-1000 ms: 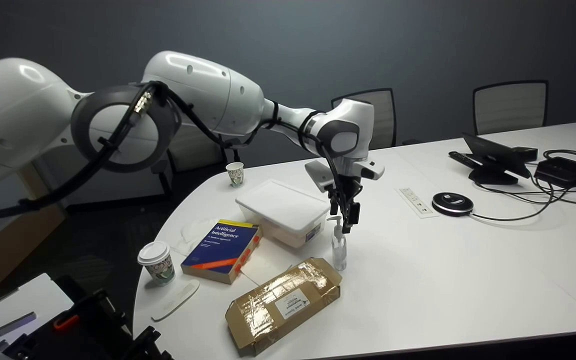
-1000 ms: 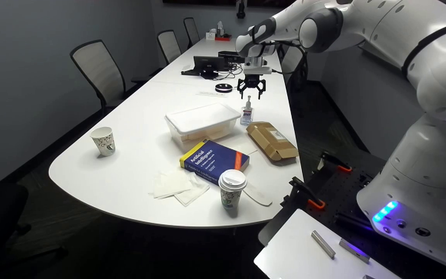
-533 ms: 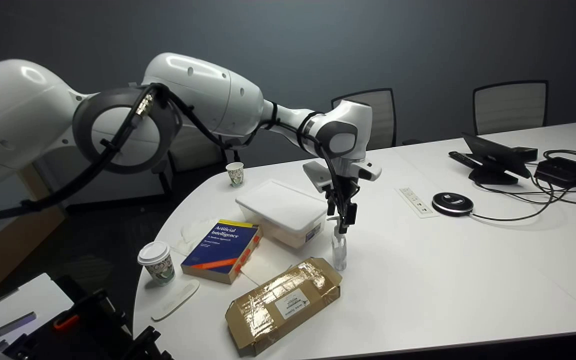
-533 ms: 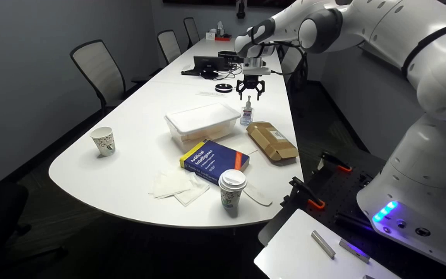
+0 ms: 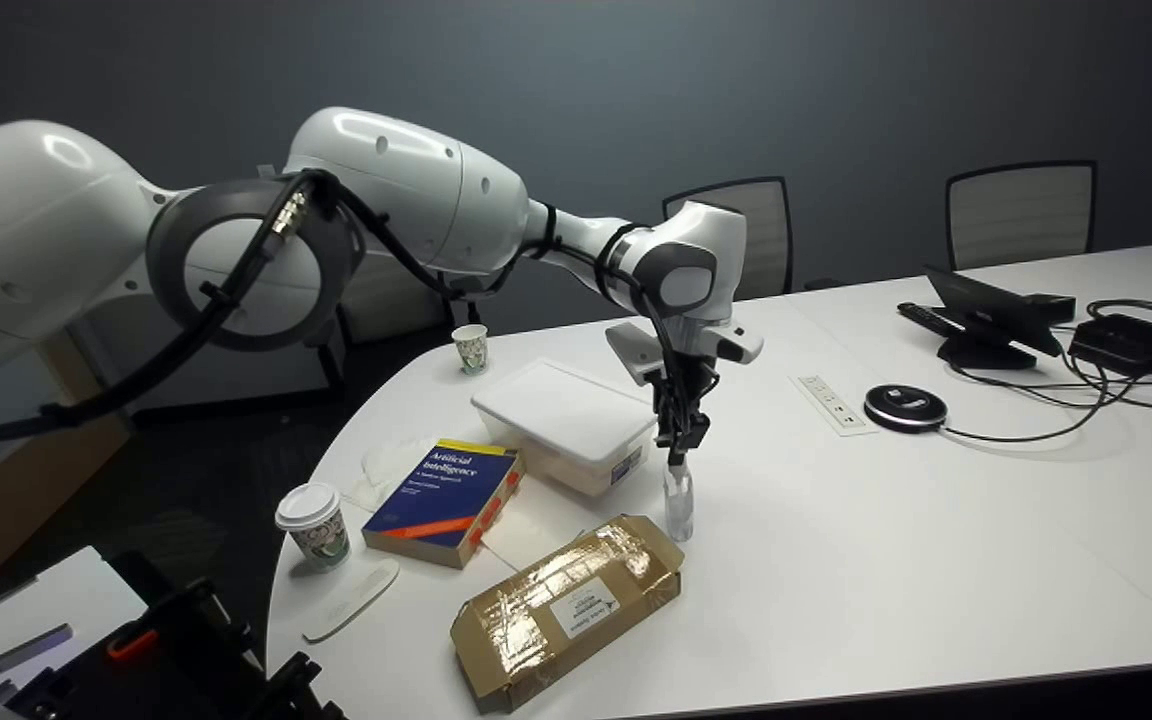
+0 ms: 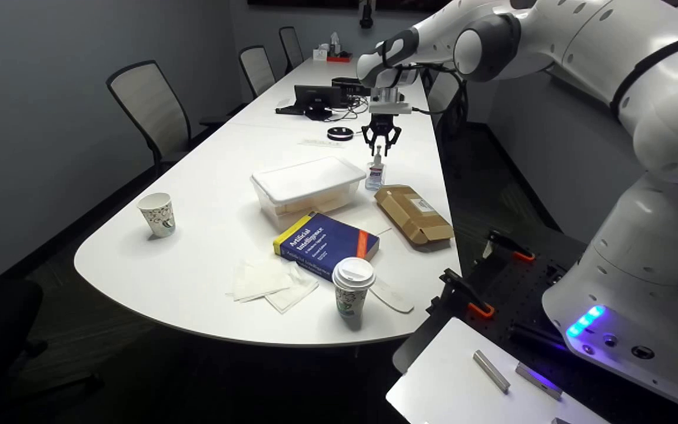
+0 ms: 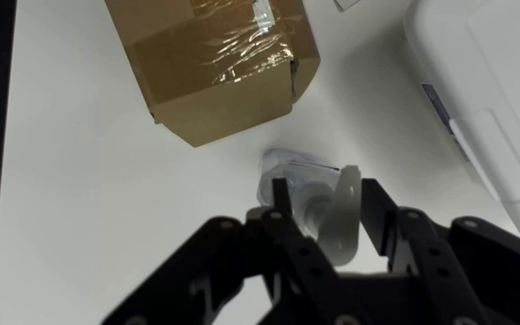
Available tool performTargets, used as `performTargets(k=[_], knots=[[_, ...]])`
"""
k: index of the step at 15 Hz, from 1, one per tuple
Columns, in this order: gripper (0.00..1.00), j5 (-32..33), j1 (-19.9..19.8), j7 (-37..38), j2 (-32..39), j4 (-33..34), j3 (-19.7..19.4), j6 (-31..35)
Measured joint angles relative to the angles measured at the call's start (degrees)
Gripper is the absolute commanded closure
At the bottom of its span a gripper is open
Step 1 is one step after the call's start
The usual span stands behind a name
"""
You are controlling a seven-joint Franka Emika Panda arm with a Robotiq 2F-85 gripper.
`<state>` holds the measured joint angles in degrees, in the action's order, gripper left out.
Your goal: Move the bottle to the left and use the cloth to wipe the table
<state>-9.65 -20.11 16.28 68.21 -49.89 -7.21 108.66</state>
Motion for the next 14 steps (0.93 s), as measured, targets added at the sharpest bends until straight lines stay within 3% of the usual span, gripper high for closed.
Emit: performTargets(k=[2,4,5,14], knots=[[0.99,0.0,-0.3,0.0,0.0,0.1,0.0,-0.3],[0.96,0.0,-0.4,0.0,0.0,0.3,0.0,-0.6],[1.0,0.0,-0.4,0.0,0.0,0.5,0.0,-0.8],[0.97,0.1,1.1,0.0,-0.1,5.3,0.1,-4.3]])
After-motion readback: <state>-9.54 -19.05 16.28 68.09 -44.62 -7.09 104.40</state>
